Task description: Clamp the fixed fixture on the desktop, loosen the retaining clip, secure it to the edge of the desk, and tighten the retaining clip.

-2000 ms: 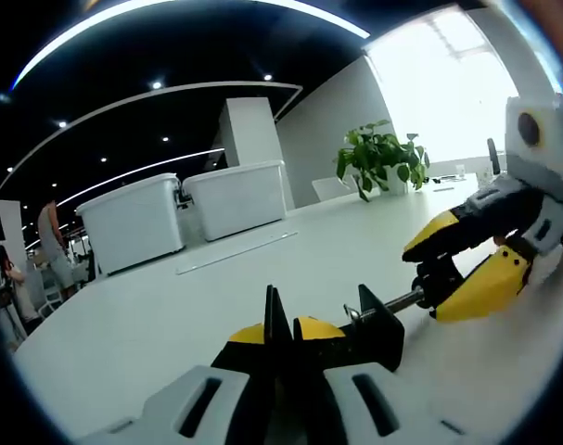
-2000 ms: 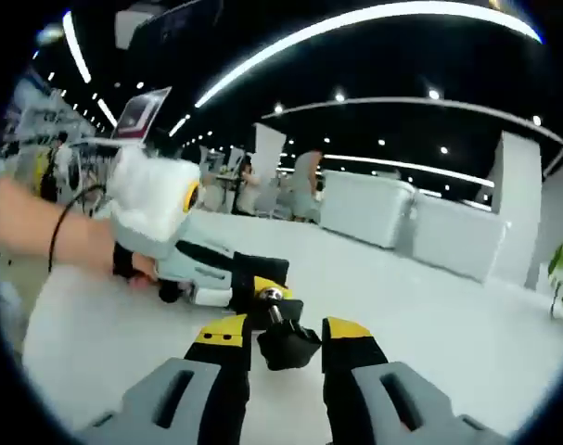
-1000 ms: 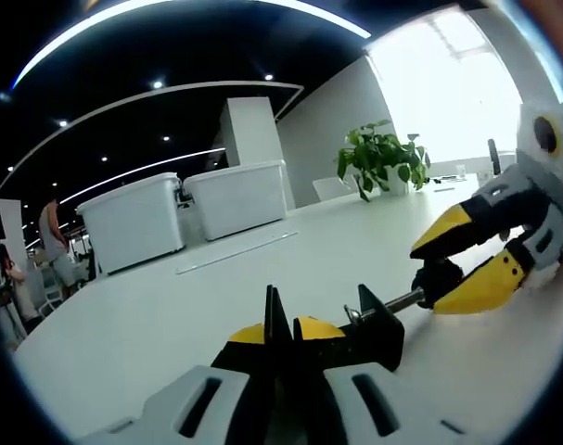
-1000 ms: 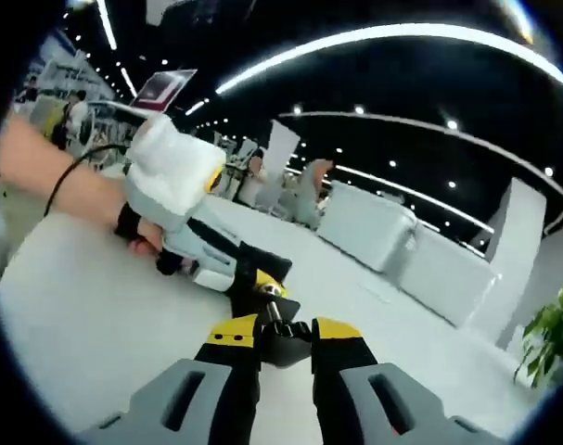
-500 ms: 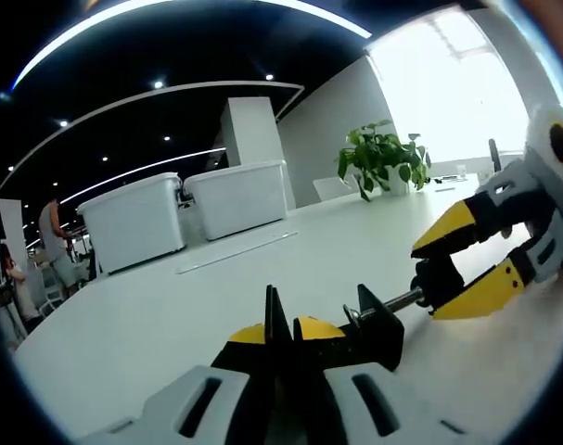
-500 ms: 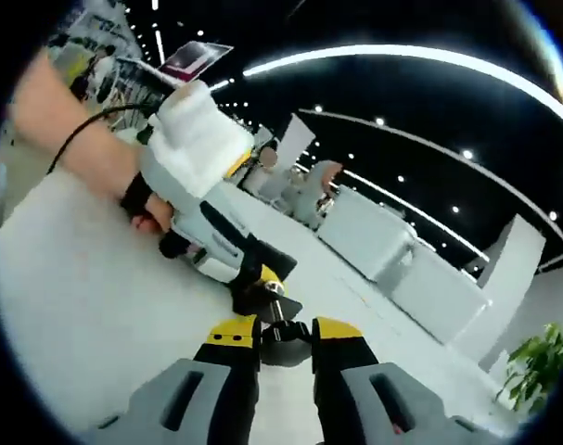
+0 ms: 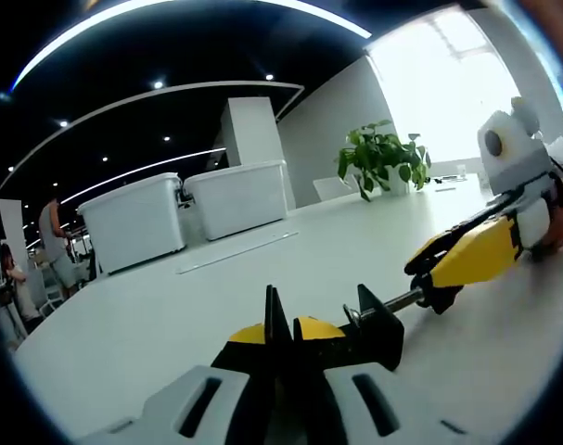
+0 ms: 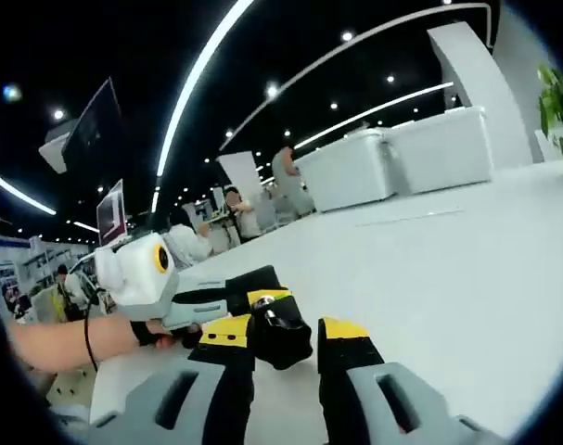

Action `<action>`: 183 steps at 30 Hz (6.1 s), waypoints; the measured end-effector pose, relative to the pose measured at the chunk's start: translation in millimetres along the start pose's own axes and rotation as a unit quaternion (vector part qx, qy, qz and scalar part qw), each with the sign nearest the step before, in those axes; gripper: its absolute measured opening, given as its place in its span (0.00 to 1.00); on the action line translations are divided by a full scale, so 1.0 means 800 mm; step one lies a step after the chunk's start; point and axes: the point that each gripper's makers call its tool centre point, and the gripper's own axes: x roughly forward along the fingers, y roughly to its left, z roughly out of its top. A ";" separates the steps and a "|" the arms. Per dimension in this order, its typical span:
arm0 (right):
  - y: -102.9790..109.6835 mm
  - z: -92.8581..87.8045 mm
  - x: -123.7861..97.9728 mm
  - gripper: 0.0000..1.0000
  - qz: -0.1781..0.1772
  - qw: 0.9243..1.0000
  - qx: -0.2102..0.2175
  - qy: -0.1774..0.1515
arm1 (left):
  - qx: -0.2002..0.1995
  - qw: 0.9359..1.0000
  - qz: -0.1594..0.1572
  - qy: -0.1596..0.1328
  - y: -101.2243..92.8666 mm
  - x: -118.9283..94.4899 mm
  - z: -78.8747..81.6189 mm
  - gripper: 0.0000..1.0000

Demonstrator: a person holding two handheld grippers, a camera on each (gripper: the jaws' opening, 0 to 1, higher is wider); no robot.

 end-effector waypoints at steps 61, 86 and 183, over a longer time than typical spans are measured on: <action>0.002 -0.008 0.002 0.25 0.003 0.999 0.030 0.019 | -0.001 1.000 0.002 0.001 0.002 0.000 0.000 0.07; 0.015 0.000 0.003 0.27 -0.040 0.960 -0.278 0.006 | 0.001 1.000 0.003 0.000 0.003 0.001 0.000 0.07; 0.023 0.008 -0.001 0.21 -0.021 0.957 -0.289 -0.012 | -0.004 1.000 0.007 0.002 0.003 0.001 -0.001 0.07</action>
